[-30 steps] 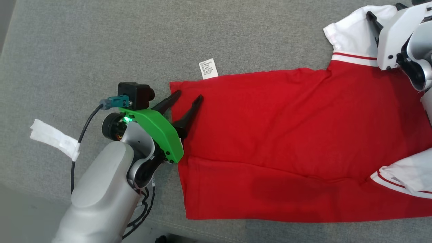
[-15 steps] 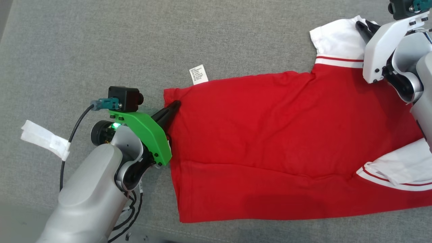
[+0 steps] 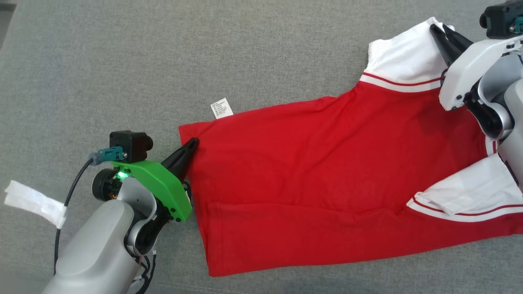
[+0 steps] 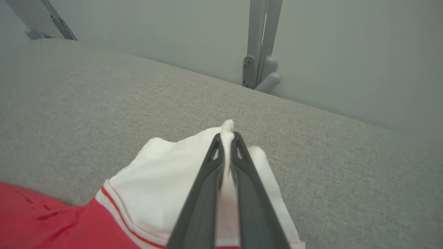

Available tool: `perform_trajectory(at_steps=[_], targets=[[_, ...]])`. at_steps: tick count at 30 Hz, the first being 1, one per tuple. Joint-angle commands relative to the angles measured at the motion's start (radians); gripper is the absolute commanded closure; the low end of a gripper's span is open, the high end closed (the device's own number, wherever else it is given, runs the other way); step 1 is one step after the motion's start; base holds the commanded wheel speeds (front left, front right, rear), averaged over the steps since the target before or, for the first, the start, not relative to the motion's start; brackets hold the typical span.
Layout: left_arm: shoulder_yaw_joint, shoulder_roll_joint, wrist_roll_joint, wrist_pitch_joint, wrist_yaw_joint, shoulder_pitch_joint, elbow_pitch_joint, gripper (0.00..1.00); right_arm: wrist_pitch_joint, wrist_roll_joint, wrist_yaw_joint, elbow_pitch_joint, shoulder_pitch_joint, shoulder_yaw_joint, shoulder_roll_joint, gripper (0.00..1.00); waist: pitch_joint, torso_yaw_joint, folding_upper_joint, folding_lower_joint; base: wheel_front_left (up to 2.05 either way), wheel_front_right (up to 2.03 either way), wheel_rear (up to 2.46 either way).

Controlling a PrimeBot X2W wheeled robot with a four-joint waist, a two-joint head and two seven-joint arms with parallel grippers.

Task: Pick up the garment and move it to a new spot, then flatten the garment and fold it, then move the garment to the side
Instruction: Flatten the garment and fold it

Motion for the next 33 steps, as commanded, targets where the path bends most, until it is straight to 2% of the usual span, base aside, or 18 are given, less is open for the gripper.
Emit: perform_trajectory(at_steps=[1,13,22,27,33], targets=[[0.005,0.007,0.004,-0.005,0.006,0.013,-0.004,1.0,-0.008,0.007,0.0,-0.006,0.015,-0.002,-0.005,1.0,-0.027,-0.013,0.0032,-0.0001,0.0,0.0,0.0],[0.025,0.085,0.04,-0.074,0.101,0.165,-0.215,1.0,-0.081,0.04,0.0,-0.144,0.226,-0.075,-0.03,1.0,-0.091,-0.058,0.0032,-0.0001,0.0,0.0,0.0],[0.02,0.097,0.034,-0.146,0.154,0.33,-0.317,1.0,-0.108,0.046,0.0,-0.252,0.442,-0.188,0.007,1.0,-0.113,-0.086,0.0032,-0.0001,0.0,0.0,0.0],[0.034,0.081,0.015,-0.209,0.166,0.411,-0.322,1.0,-0.11,0.044,0.0,-0.269,0.56,-0.245,0.052,1.0,-0.126,-0.094,0.0032,-0.0001,0.0,0.0,0.0],[0.024,0.051,0.022,-0.274,0.141,0.443,-0.293,1.0,-0.12,0.021,0.0,-0.259,0.643,-0.294,0.093,1.0,-0.145,-0.095,0.0032,-0.0001,0.0,0.0,0.0]])
